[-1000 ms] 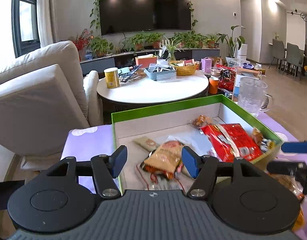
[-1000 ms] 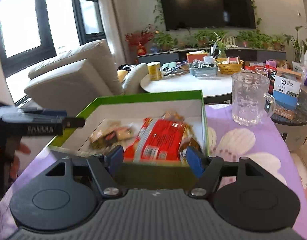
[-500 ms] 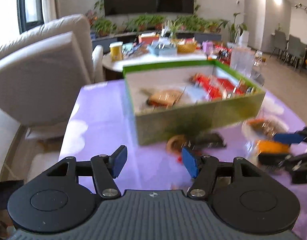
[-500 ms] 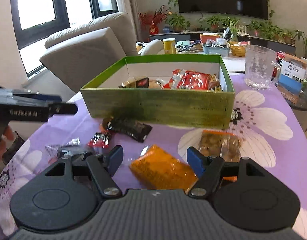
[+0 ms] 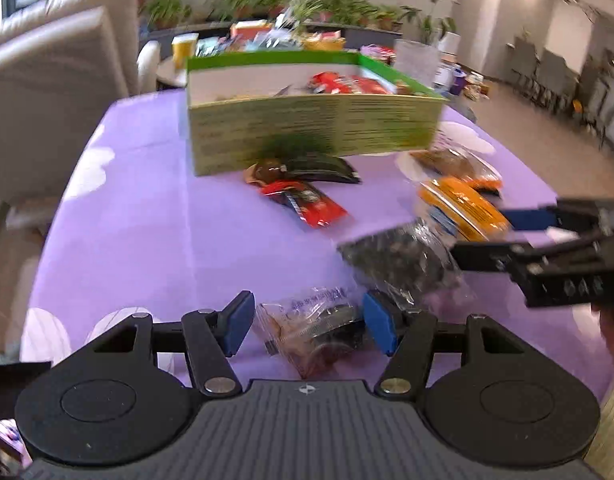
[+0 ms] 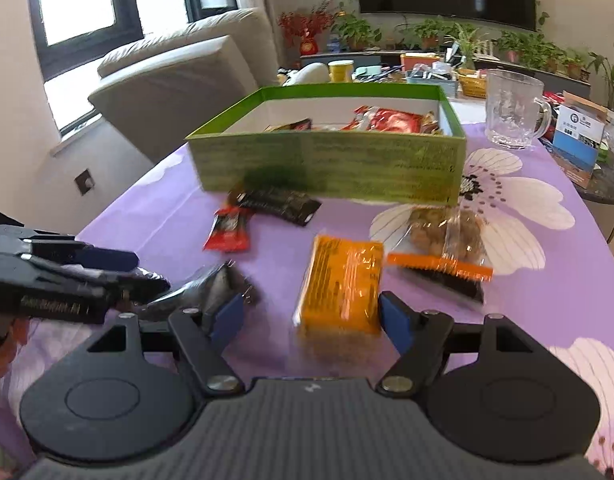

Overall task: Organize snacks
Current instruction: 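Grasp a clear cookie bag with the left gripper while the right grasps a dark snack bag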

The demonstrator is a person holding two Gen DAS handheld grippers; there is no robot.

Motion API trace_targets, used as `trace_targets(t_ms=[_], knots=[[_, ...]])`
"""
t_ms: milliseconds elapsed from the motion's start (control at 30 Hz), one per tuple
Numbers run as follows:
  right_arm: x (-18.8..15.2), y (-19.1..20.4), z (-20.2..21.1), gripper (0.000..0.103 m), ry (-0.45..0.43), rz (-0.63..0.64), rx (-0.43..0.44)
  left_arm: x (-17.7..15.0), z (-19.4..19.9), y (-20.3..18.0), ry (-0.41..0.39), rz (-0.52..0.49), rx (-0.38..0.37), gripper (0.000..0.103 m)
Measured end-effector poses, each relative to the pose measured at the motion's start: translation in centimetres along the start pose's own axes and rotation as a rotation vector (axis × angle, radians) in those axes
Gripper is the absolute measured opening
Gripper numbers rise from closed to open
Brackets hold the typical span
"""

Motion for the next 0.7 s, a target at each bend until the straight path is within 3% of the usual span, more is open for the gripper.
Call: trace_targets(t_ms=[333,433,700], knots=[[-1.9,-0.1,1.0,0.072,0.051,0.031,0.025,-0.6,1.3,0.3,0.021,-0.098,0.011,0.060],[-1.8,-0.3,1.0,0.072,0.043,0.031,0.015,-0.2,1.5,0.1,0.002,-0.178,0.007,0.059],[-2.0,-1.1,0.4,0.072,0.043,-0.005,-0.019,0.0,-0.2,-0.7,0.042,-0.346,-0.113,0.059]])
Point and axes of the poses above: each gripper's, at about its wrist camera, not at the fingertips, and z roughly against the way its jaws point, y to its left, x to its top, the point moved 7 cm from there along -z, roughly the way its jaws point
